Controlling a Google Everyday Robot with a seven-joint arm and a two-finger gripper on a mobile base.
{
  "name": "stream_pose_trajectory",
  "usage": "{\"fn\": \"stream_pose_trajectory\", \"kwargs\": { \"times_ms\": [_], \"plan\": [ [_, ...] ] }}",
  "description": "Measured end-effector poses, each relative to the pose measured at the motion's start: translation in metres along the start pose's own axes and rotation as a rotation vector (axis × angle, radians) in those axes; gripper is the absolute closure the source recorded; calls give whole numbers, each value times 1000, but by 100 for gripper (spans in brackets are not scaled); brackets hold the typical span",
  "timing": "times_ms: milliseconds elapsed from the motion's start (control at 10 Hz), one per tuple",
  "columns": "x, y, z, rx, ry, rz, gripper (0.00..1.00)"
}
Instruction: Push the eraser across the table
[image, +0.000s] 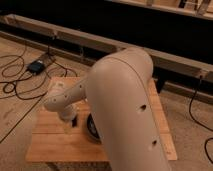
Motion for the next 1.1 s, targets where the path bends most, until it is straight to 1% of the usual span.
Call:
{"fn": "stream_pose_trajectory", "kwargs": {
  "times_ms": [300,600,1100],
  "plan": [
    [-1,-9,12,33,9,6,20],
    [-3,-16,21,55,13,17,20],
    [-18,-36,35,97,-8,22,20]
  ]
}}
